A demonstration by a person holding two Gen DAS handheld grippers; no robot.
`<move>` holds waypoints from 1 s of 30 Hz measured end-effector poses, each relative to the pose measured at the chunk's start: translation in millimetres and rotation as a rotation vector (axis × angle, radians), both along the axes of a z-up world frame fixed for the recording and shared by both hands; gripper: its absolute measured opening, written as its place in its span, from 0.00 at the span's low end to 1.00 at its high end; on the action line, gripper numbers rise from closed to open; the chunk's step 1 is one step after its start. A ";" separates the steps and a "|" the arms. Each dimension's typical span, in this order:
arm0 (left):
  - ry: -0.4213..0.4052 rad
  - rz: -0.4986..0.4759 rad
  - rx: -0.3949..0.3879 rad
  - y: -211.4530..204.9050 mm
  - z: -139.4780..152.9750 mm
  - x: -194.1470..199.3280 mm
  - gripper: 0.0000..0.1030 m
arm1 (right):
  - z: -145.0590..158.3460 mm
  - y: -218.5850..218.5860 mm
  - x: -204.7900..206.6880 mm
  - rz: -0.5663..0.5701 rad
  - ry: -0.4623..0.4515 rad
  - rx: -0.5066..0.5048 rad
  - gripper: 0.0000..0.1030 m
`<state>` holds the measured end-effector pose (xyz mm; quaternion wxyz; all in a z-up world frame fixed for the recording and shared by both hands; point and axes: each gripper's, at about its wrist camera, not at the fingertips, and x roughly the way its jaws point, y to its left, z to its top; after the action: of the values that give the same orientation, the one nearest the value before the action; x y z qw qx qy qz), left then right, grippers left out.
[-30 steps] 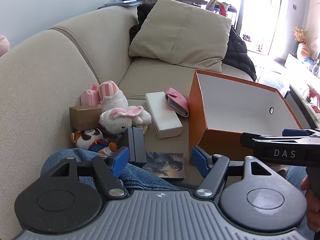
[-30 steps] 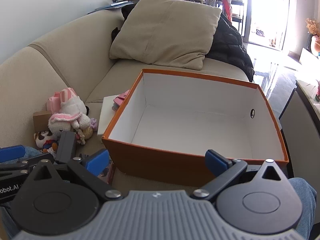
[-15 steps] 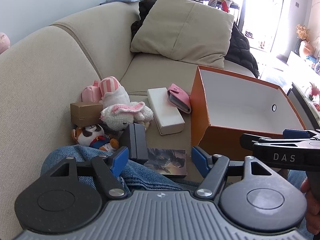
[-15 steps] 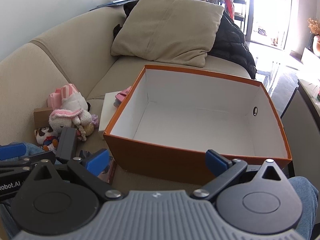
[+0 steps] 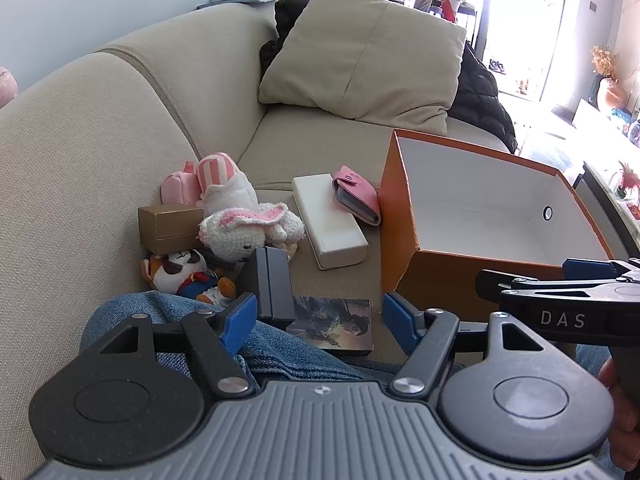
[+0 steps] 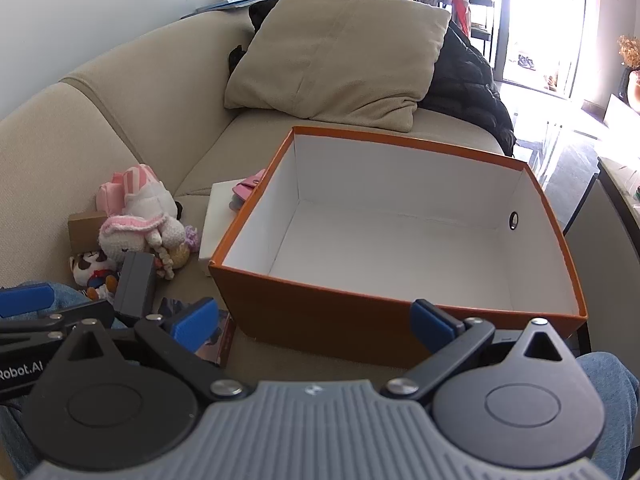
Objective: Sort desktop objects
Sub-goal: 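Move both tools toward the items beside the orange box, then grasp the dark gray box with the right gripper and lift it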
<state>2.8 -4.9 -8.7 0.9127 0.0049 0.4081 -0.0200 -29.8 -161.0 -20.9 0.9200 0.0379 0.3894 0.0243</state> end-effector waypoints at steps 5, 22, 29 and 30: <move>-0.001 -0.006 0.001 -2.4 -0.6 0.0 0.80 | -1.8 -1.1 -0.2 -0.002 0.004 0.000 0.99; 0.029 0.032 -0.045 46.1 14.0 6.8 0.65 | 5.4 16.7 11.6 0.137 -0.065 -0.032 0.91; 0.066 0.053 -0.041 79.9 18.9 26.2 0.45 | 8.5 58.0 42.6 0.381 -0.044 -0.022 0.60; 0.076 0.050 -0.035 83.1 17.4 29.4 0.42 | 6.7 65.7 47.7 0.416 -0.029 -0.020 0.52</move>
<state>32.2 78.2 8.7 0.8968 -0.0223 0.4419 -0.0044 18.0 -95.3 -14.2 0.9010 -0.0526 0.3759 0.2102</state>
